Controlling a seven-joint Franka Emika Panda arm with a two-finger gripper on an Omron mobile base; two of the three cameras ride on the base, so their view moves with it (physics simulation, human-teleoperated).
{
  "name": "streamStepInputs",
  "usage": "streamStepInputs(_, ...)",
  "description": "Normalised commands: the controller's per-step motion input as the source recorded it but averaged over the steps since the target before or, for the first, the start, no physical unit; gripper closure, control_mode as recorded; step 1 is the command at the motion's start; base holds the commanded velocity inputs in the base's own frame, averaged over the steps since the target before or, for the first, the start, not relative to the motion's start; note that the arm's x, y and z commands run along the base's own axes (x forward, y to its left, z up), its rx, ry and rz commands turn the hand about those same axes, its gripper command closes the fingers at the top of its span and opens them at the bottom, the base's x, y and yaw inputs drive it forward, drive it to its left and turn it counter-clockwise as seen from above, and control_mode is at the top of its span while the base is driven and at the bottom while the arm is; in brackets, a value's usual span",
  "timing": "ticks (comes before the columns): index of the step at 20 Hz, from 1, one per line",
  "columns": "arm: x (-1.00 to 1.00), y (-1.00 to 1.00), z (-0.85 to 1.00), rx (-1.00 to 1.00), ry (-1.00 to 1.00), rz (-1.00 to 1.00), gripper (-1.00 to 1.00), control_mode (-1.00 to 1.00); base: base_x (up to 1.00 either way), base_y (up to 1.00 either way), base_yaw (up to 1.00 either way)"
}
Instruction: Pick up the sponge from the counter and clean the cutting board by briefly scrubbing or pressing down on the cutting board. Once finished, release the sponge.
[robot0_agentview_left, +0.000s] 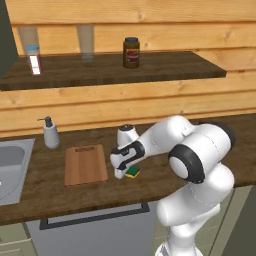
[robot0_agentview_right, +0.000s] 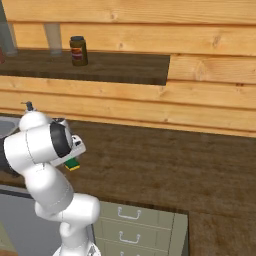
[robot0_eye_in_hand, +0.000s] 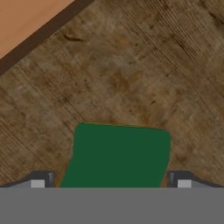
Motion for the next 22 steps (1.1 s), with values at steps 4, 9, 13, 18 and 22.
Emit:
streamStepInputs(4,0.18,0.02,-0.18,0.00,0.00,0.00,1.00,-1.00,0.00,0.00,0.00)
streamStepInputs(9,-0.01,0.14,-0.28,0.00,0.00,0.00,1.00,-1.00,0.00,0.00,0.00)
streamStepInputs(13,-0.20,0.03,-0.09,0.00,-0.05,0.00,1.00,-1.00,0.00,0.00,0.00)
streamStepInputs(18,-0.22,0.00,0.47,0.14,-0.18,-0.03,1.00,-1.00,0.00,0.00,0.00)
streamStepInputs(22,-0.05,0.01,0.55,0.20,-0.17,-0.16,1.00,-1.00,0.00,0.00,0.00)
